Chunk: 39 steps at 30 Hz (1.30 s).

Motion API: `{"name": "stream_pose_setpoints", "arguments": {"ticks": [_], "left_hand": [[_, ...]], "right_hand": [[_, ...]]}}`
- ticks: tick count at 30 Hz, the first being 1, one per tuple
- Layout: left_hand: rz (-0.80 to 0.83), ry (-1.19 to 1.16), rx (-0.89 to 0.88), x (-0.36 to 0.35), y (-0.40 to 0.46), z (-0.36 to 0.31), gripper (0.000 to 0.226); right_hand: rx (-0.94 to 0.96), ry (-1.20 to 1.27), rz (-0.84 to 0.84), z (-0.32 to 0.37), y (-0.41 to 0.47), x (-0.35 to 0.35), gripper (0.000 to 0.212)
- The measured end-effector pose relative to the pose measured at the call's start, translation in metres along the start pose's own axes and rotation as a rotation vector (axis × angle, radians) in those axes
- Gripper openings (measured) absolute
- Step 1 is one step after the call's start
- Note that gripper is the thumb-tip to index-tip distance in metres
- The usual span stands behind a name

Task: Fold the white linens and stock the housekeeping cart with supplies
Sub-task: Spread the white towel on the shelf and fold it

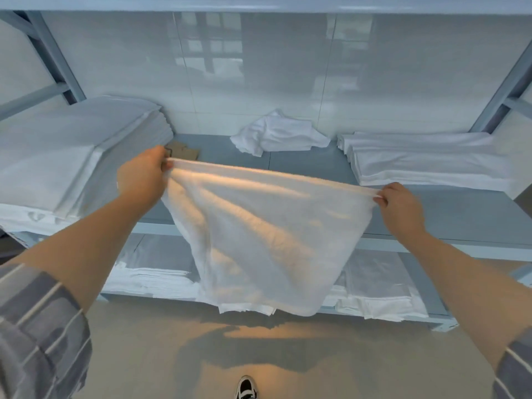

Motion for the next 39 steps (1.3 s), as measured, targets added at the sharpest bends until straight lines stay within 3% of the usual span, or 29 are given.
{"name": "stream_pose_setpoints", "arguments": {"ticks": [2, 5, 7, 9, 11, 12, 16, 21, 25, 32, 34, 37, 39], "left_hand": [[0.103, 0.118, 0.007, -0.02, -0.008, 0.006, 0.021], [0.102, 0.024, 0.15, -0.05, -0.01, 0.019, 0.018], [0.069, -0.282, 0.359, -0.077, -0.003, 0.03, 0.008], [0.042, -0.739, 0.642, -0.109, 0.006, 0.036, 0.011], [0.016, -1.093, 0.858, -0.138, 0.022, 0.036, 0.019], [0.02, -1.155, 0.879, -0.15, 0.034, 0.037, 0.021], [0.006, -1.219, 0.712, -0.197, 0.086, 0.051, 0.012], [0.082, -1.148, 0.665, -0.265, 0.122, 0.078, 0.015], [0.042, -1.066, 0.572, -0.314, 0.141, 0.094, 0.024], [0.11, -0.634, 0.398, -0.394, 0.142, 0.113, 0.009], [0.156, -0.632, 0.365, -0.406, 0.146, 0.113, 0.023], [0.253, -0.618, 0.256, -0.41, 0.15, 0.098, 0.068], [0.223, -0.417, 0.101, -0.409, 0.142, 0.072, 0.07]], "right_hand": [[0.021, -0.1, 0.125, 0.001, 0.006, -0.009, 0.021], [-0.049, -0.145, 0.2, 0.001, 0.02, -0.021, 0.024], [-0.113, -0.11, 0.194, 0.003, 0.032, -0.032, 0.023], [-0.195, -0.003, 0.183, 0.004, 0.044, -0.048, 0.019], [-0.364, 0.246, 0.172, 0.004, 0.061, -0.068, 0.01], [-0.463, 0.4, 0.174, 0.004, 0.07, -0.079, 0.006], [-0.63, 0.753, 0.003, 0.006, 0.115, -0.12, 0.018], [-0.634, 0.612, 0.038, 0.006, 0.149, -0.18, 0.014], [-0.604, 0.549, 0.003, 0.008, 0.17, -0.223, 0.008], [-0.452, 0.43, 0.143, 0.018, 0.192, -0.303, 0.051], [-0.407, 0.422, 0.205, 0.021, 0.197, -0.32, 0.061], [-0.335, 0.346, 0.302, 0.027, 0.199, -0.333, 0.08], [-0.27, 0.214, 0.3, 0.042, 0.195, -0.333, 0.081]]}}
Point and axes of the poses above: each hand's wrist, its own y-axis towards the middle knuckle, its own x-axis out of the back of the hand, z = x × y, the point moved 3 cm from there along y, towards the middle knuckle, and after that the axes turned 11 degrees about -y, right-handed, at the moved point
